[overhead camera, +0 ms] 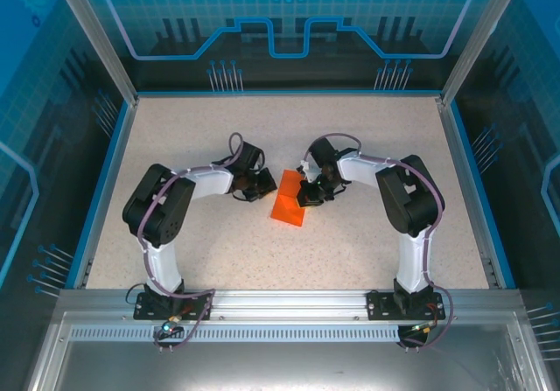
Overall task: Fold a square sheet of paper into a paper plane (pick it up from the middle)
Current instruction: Fold the triangle a second time at the center of the table.
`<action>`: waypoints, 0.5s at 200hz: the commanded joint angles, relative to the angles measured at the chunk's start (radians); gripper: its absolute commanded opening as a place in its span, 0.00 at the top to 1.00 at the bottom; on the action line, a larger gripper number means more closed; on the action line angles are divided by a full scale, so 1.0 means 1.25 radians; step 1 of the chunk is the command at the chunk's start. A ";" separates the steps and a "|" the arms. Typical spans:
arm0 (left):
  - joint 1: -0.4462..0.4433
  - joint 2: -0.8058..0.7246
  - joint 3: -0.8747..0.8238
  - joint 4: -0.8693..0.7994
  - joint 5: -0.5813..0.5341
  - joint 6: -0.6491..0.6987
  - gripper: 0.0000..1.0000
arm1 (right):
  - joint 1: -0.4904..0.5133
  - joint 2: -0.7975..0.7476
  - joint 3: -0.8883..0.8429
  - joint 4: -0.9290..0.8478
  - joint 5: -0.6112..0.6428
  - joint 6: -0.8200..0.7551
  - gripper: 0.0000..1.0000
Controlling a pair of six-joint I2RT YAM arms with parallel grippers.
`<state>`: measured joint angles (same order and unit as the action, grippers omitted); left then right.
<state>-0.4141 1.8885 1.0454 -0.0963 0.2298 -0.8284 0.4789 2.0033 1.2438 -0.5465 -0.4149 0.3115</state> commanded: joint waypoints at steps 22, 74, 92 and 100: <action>0.012 -0.051 0.025 -0.020 0.023 0.084 0.91 | -0.010 0.067 -0.041 -0.060 0.186 -0.009 0.95; -0.078 -0.058 -0.026 0.093 0.121 0.038 0.97 | -0.016 0.063 -0.047 -0.050 0.161 -0.003 0.95; -0.095 -0.030 -0.039 0.114 0.124 0.019 1.00 | -0.017 0.061 -0.047 -0.050 0.159 -0.005 0.95; -0.098 -0.021 -0.045 0.123 0.124 0.011 1.00 | -0.018 0.063 -0.046 -0.051 0.159 -0.005 0.95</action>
<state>-0.5243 1.8202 1.0279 0.0128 0.3408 -0.7765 0.4786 2.0033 1.2427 -0.5446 -0.4194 0.3126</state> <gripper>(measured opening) 0.050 0.048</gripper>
